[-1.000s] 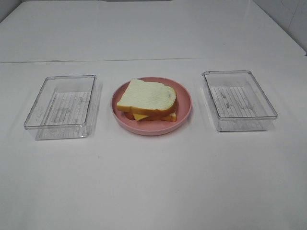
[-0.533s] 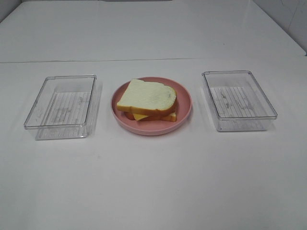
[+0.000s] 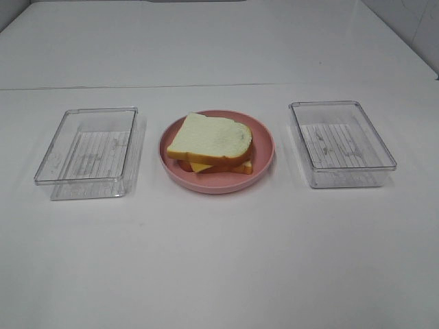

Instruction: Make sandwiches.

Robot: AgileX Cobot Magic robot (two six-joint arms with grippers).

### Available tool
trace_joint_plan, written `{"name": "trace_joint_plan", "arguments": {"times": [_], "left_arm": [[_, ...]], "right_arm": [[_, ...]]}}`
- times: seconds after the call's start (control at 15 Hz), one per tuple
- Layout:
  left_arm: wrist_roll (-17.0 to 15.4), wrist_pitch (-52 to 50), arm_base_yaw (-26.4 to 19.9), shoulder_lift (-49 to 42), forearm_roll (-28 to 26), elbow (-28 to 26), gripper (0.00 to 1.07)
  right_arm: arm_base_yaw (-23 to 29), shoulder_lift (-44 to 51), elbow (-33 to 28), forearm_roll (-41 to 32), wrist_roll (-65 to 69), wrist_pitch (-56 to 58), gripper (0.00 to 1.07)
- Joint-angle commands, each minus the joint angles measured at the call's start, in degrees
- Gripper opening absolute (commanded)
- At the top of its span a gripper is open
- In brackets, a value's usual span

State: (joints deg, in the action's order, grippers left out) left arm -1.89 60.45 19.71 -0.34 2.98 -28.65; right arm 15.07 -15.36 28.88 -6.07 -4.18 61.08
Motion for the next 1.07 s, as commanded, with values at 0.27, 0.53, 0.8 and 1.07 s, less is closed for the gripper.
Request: {"name": "trace_joint_plan", "arguments": {"times": [0.27,0.53,0.8,1.07], "left_arm": [[0.11,-0.46,0.0,-0.4,0.0,0.11,0.88],[0.11,-0.46,-4.24,-0.52,0.23,0.11,0.88],[0.11,-0.46,-16.9,-0.52,0.29,0.11,0.88],[0.11,-0.46,-20.97,-1.2,0.29,0.11,0.88]], "right_arm": [[-0.06,0.29,-0.23,0.17,-0.11,-0.52,0.75],[-3.61,0.8,-0.23,-0.74,-0.11,-0.52,0.75],[-13.18,9.05,-0.23,-1.09,-0.11,-0.52,0.75],[-13.35,16.39,-0.23,-1.32,-0.11,-0.52,0.75]]}}
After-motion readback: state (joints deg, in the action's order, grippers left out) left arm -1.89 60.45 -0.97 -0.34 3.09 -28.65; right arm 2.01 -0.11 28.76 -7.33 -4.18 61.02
